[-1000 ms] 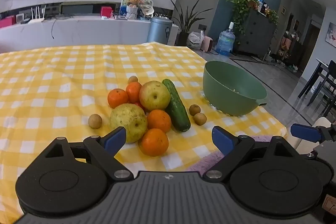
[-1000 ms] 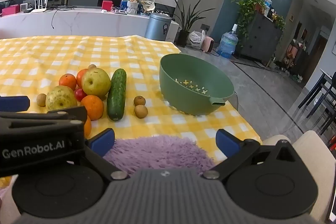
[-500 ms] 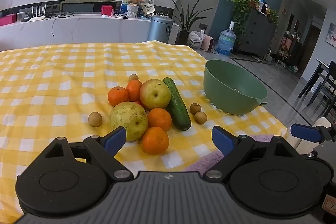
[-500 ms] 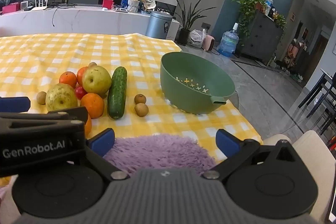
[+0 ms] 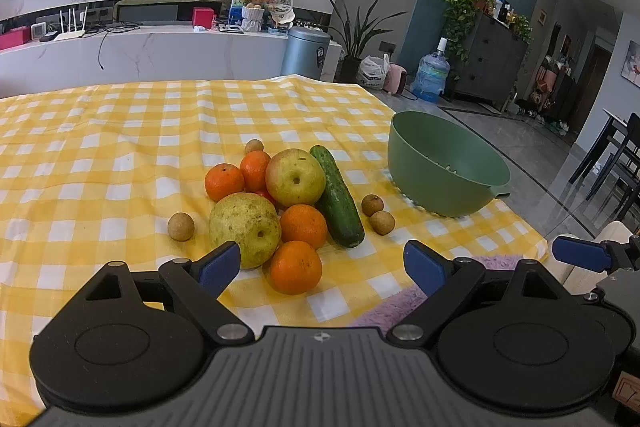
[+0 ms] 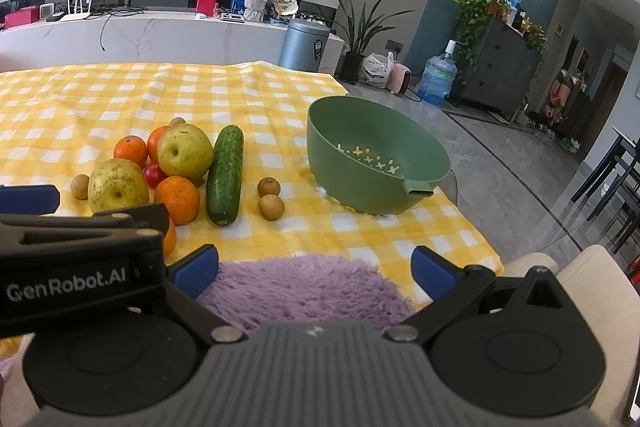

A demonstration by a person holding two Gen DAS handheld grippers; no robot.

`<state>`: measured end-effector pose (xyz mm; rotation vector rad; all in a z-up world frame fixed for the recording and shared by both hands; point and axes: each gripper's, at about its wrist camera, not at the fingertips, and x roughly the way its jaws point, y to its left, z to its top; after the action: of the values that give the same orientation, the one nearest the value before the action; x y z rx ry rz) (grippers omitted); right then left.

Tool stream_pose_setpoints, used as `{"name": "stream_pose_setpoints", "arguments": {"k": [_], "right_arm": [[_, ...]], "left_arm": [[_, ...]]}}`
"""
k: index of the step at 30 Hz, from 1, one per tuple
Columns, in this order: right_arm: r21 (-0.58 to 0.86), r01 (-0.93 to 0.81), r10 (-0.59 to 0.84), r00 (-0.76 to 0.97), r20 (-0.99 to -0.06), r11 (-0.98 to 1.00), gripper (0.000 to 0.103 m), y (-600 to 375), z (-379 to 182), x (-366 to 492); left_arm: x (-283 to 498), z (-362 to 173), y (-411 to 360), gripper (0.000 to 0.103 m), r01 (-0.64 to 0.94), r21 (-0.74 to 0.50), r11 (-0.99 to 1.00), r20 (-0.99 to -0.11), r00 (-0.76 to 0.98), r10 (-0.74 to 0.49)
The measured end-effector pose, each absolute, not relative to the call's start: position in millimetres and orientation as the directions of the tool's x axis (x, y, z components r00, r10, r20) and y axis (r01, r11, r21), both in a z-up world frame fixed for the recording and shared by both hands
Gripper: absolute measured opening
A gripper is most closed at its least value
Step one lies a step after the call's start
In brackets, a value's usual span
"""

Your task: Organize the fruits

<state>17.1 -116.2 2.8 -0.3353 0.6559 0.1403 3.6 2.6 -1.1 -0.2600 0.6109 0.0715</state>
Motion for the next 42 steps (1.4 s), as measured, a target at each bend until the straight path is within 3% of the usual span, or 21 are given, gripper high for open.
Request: {"name": "stream_pose_setpoints", "arguments": {"k": [42], "right_arm": [[-0.252, -0.242, 0.03, 0.774, -0.633, 0.937, 0.099, -114.9, 4.8, 18.5]], "left_arm": [[5.0, -6.0, 1.7, 0.103, -0.151, -0.214, 0.965, -0.583, 0.812, -0.002]]}}
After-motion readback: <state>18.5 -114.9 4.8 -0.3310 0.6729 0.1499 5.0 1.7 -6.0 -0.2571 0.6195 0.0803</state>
